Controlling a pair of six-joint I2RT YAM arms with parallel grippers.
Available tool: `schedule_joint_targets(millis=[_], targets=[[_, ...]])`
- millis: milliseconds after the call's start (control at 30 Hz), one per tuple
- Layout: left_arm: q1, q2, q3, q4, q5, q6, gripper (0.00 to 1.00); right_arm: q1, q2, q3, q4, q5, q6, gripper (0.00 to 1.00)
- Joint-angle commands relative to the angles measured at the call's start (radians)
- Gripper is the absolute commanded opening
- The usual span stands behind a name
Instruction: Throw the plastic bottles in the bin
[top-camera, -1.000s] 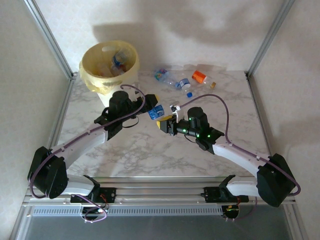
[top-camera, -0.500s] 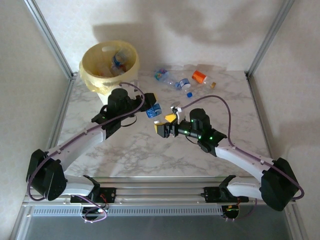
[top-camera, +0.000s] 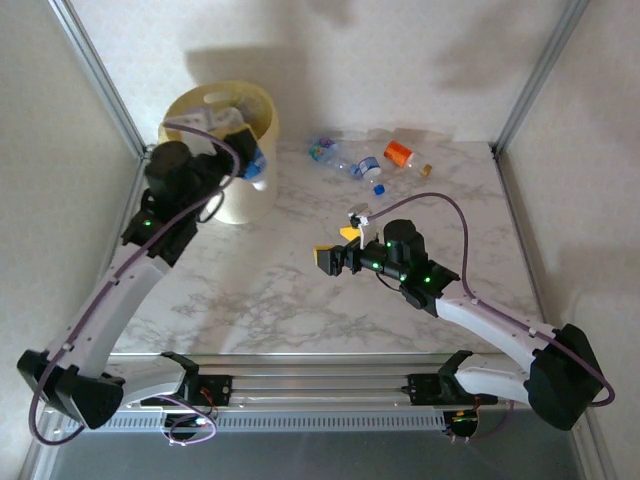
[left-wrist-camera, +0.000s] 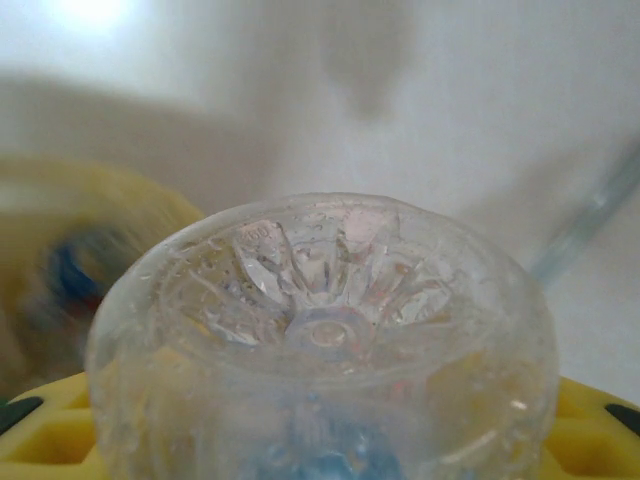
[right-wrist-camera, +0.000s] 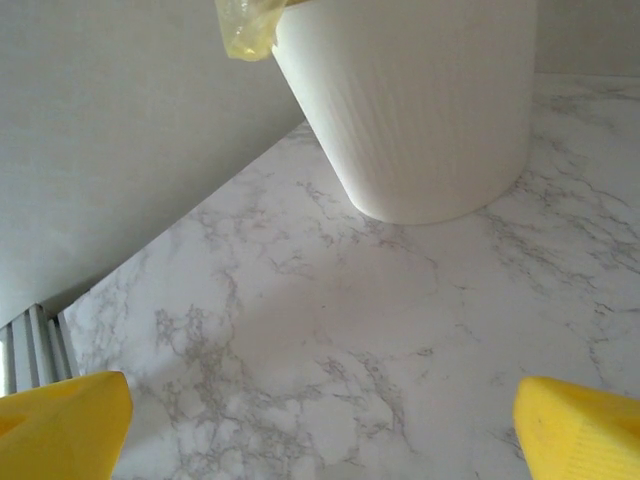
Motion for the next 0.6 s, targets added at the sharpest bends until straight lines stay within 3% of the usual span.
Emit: schedule_joint_targets(millis=[0, 267, 367, 567], targets=[[0.052, -0.044, 0.054, 0.033, -0.155, 0.138, 0.36, 0.001, -0.011, -0.017, -0.012, 0.035, -0.02, 0.98], [0.107, -0.083, 0.022, 0.237, -0.25, 0.252, 0.35, -0.002, -0.009, -0.02, -0.016, 0.055, -0.024, 0.98], [0.117, -0.079, 0.0, 0.301, -0.238, 0.259, 0.36, -0.002, -0.01, -0.021, -0.016, 0.06, -0.027, 0.98], [0.174, 0.063, 0.086, 0.263, -0.148, 0.22, 0.42, -0.004, -0.014, -0.022, -0.027, 0.064, -0.036, 0.98]])
